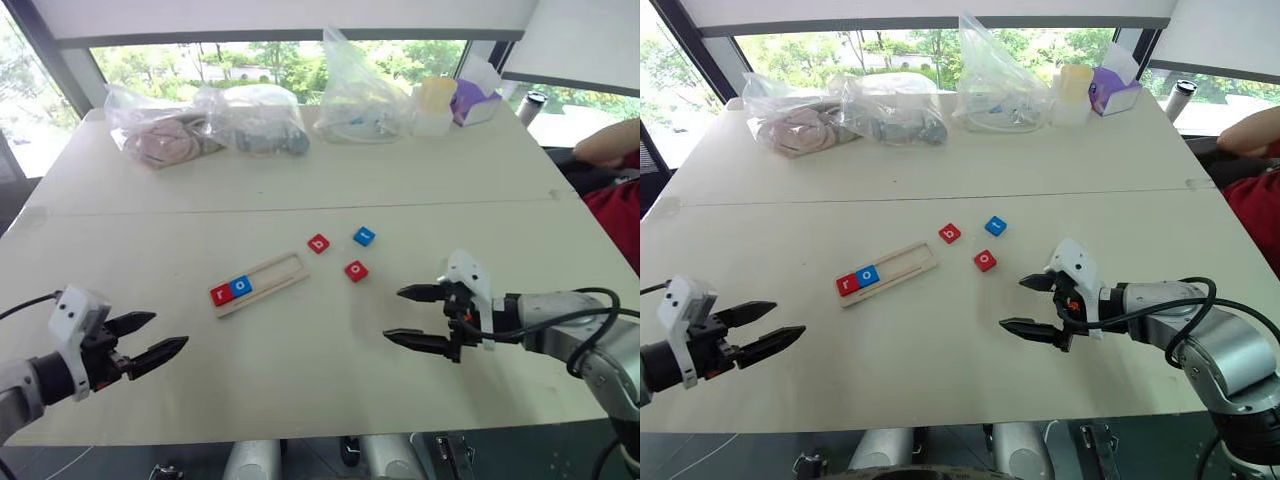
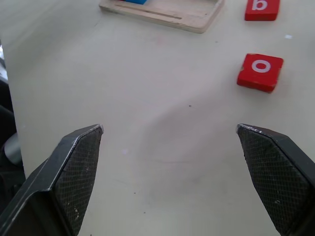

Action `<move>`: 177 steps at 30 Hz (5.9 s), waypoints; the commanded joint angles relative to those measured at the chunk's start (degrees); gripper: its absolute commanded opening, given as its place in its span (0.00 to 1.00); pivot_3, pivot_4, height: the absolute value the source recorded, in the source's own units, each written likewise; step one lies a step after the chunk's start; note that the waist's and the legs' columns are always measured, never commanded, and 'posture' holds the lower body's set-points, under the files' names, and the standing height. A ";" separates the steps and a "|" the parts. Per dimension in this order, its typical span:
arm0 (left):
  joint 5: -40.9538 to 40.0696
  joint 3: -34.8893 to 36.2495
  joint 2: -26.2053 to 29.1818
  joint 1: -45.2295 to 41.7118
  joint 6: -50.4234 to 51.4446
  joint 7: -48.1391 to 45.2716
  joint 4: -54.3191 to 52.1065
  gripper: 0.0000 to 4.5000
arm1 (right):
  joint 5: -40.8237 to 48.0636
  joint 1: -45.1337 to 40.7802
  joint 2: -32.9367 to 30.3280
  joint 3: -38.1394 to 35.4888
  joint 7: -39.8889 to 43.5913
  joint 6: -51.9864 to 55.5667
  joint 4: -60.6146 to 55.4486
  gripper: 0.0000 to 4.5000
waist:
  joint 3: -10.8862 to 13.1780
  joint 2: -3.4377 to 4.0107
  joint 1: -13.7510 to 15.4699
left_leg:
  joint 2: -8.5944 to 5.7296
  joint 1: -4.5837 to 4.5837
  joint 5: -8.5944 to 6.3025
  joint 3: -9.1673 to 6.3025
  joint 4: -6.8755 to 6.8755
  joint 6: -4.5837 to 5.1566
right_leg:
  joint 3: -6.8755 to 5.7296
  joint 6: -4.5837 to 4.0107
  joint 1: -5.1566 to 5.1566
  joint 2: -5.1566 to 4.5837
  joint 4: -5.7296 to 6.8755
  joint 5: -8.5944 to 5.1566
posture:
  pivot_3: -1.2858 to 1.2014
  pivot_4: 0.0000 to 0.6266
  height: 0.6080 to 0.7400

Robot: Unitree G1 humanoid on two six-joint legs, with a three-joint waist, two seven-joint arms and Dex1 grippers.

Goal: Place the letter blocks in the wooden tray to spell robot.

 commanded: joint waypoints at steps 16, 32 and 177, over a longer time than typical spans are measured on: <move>2.57 1.44 5.55 -2.31 -2.77 -2.27 1.46 1.00 | -1.17 -1.50 -1.25 1.41 0.78 -2.24 0.00 0.99 | 0.00 0.00 -0.01 | 0.00 -0.06 0.00 0.02 0.03 0.00 | 0.00 0.00 -0.02 0.03 -0.07 0.01 | 0.52 0.24 1.00; 15.83 -25.90 10.09 -25.56 -15.16 -9.70 19.04 1.00 | -0.51 -12.07 4.77 9.28 -5.15 1.96 -7.47 0.99 | -0.02 0.00 0.08 | -0.06 -0.47 0.00 0.08 0.07 0.01 | 0.02 -0.09 -0.46 -0.02 0.27 0.20 | 0.52 0.24 1.00; 9.41 -37.54 4.41 -49.22 -7.06 -22.12 15.09 1.00 | -20.78 -19.88 27.33 -7.72 -22.93 26.28 -7.85 0.99 | -0.19 -0.16 -1.79 | -0.11 0.26 -0.02 0.66 -0.04 0.11 | 0.92 0.18 -0.39 0.22 0.95 0.02 | 0.52 0.24 1.00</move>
